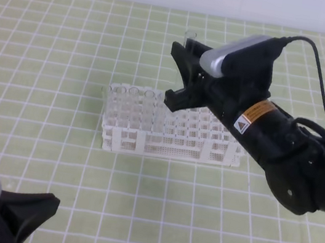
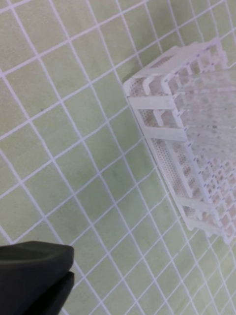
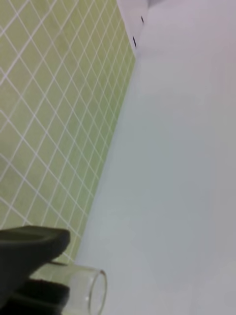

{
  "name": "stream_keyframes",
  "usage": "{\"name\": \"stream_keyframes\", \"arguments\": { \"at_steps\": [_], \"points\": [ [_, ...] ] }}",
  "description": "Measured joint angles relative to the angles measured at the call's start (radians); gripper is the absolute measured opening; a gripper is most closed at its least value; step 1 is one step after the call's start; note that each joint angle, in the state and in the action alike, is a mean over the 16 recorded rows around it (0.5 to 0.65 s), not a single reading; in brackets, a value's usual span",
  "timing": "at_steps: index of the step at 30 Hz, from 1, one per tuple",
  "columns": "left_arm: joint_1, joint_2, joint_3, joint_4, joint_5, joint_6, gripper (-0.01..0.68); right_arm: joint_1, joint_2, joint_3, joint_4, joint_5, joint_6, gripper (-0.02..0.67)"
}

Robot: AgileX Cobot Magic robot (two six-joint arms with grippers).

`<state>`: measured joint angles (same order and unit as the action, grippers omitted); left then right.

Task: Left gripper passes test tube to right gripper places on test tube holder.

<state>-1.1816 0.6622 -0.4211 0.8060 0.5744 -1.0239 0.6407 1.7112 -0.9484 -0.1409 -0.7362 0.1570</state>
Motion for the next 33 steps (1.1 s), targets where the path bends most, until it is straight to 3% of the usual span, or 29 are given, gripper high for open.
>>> {"name": "stream_keyframes", "arguments": {
  "at_steps": [33],
  "points": [
    [0.0,0.001,0.001,0.005,0.0,0.0,-0.002,-0.002,0.141,0.018,0.001,-0.109,-0.005,0.1]
  ]
}}
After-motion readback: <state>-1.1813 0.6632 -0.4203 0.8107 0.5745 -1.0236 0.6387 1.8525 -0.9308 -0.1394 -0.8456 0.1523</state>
